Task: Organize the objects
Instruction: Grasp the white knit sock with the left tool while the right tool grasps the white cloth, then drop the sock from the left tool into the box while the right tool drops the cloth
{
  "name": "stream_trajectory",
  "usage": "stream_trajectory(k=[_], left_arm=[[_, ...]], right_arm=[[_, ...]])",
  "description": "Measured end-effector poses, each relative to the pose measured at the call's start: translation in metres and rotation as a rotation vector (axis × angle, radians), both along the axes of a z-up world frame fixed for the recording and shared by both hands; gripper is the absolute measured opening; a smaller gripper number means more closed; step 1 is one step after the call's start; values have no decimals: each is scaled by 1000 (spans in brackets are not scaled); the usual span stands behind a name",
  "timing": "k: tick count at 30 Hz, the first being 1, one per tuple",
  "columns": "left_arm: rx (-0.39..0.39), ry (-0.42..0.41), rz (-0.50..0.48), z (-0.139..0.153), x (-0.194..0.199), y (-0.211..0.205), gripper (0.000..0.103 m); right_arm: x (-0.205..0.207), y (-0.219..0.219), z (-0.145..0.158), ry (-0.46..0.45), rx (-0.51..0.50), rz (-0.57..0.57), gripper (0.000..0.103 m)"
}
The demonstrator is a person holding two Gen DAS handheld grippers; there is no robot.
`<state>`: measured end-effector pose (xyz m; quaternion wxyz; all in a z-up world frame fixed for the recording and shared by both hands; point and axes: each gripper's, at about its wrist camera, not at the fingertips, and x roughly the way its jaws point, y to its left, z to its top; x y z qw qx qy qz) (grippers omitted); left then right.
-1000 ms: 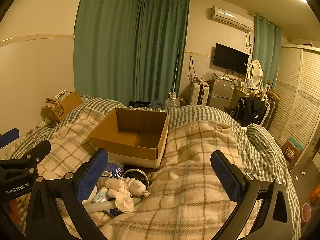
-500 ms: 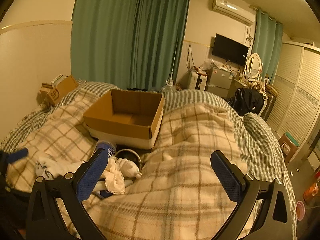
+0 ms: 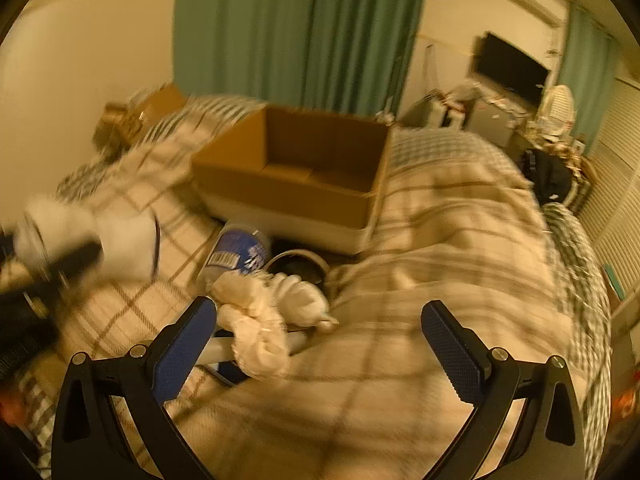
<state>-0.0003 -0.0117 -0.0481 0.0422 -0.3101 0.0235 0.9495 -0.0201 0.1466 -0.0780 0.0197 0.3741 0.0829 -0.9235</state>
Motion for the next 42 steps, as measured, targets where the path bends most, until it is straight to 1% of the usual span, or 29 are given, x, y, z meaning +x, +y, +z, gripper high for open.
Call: stream_trajectory(k=[1,4,5,6,7,8,9,10,11,12,14,18,22,25,27,28,30,32,34,36,40,41,42], left_arm=[[-2,1,4,0,-3,-2,64],[16,-22,4,-6,-12,-7,64],[21,-33,2,-9,-15,-9,64],[23,-44,-1,-11,-18,-9,64],[25,-52,-6,-13,-20,-9,64],[31,-58,-12,-14,-19,-10,64],[39,-64,-18,-15,-19,-10,64],[51,-73,-26,-15,-20,-10,64],[54,-75,-29,-15,-19,-9,64],[58,-75,-32,-14,-18,-9,64],[61,-71,-43,-9,-19,-8,64],[57,-57,-50,5,-30,-8,64],[76,-29,-62,27,-48,-7,64],[82,28,-73,47,-69,-2,64],[75,67,-79,56,-92,3,64],[72,71,-76,58,-102,4,64],[87,67,-87,58,-132,8,64],[105,46,-96,51,-157,11,64],[111,28,-106,42,-176,15,64],[101,1,-112,28,-196,20,64],[88,-39,-128,2,-212,27,64],[79,-55,-134,-4,-215,29,65],[72,-66,-137,-7,-217,31,68]], right_arm=[[-10,-7,-9,-35,8,27,102],[-29,-21,-29,-105,60,41,94],[-32,-22,-34,-125,61,46,90],[-36,-22,-39,-155,50,55,82],[-40,-22,-44,-180,40,60,77],[-44,-22,-50,-211,27,67,66],[-45,-21,-51,-224,15,76,51],[-46,-20,-53,-246,-8,94,43],[-47,-20,-55,-264,-32,114,29],[-47,-21,-55,-269,-40,122,19],[-44,-20,-49,-252,-60,137,11],[-36,-15,-19,-171,-87,153,8],[-37,-7,31,-65,-92,170,8],[-53,-3,66,-6,-89,171,8],[-66,-1,91,40,-78,173,8],[-74,-2,103,62,-62,175,8],[-92,-3,116,86,-47,171,8],[-112,-3,121,87,-47,169,8],[-134,-1,118,81,-44,157,8],[-159,2,106,63,-43,141,8],[-191,9,76,26,-61,126,8],[-197,13,66,20,-84,120,8],[-200,17,61,20,-97,115,8]])
